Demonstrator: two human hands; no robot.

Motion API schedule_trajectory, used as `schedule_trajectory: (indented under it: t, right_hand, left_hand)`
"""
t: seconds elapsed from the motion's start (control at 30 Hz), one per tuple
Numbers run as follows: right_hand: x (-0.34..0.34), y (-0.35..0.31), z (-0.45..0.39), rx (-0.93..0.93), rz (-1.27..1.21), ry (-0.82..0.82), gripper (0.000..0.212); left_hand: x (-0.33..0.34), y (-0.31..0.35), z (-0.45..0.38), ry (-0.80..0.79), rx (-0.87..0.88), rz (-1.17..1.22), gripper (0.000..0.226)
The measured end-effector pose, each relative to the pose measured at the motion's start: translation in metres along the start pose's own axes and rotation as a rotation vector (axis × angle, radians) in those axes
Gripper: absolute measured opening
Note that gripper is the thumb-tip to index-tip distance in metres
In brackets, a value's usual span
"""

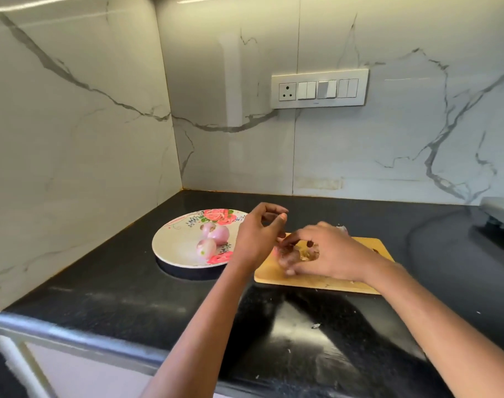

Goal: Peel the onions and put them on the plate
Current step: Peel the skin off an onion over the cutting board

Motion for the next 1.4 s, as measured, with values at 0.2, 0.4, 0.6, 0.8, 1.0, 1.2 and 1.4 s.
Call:
schedule_trajectory:
  t: [0.2, 0.4, 0.6, 0.8, 1.0, 1.2, 1.4]
  right_hand:
    - [0.001, 0.001, 0.005, -0.02, -0.043, 0.132, 0.048]
    - [-0.029, 0.023, 0.02, 0.022, -0.384, 0.424, 0.047]
    - [-0.04, 0.045, 0.033, 0.059, -0.529, 0.491, 0.046]
    - [-0.042, 0.054, 0.03, 0.05, -0.671, 0.535, 0.051]
    - [-0.043, 0.054, 0.027, 0.027, -0.713, 0.58, 0.029]
    - [-0.038, 0.053, 0.026, 0.044, -0.74, 0.643, 0.013]
    - [-0.036, 0.048, 0.027, 0.047, -0.683, 0.661, 0.013]
  left_hand:
    - [0.002, -0.006, 0.009, 0.142, 0.025, 0.034, 0.005]
    - [0.03, 0.011, 0.013, -0.114, 0.057, -0.102, 0.025]
    - [0.059, 0.013, 0.001, -0.275, -0.072, 0.048, 0.031]
    - [0.066, 0.006, -0.001, -0.264, -0.142, 0.324, 0.049]
    - [0.059, -0.003, -0.002, -0.25, -0.195, 0.438, 0.045]
    - [0.06, -0.003, 0.004, -0.258, -0.226, 0.469, 0.043]
    - [0.059, -0.006, 0.004, -0.254, -0.237, 0.497, 0.042]
Point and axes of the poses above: each hand's wrist, its own z-axis away from the middle knuckle, its own x-axis out of the palm, y = z × x, the point moved 5 cm from there along -z, towards the middle knuckle, and after that the axes turned 4 degrees about -x, right-handed, at the moved point
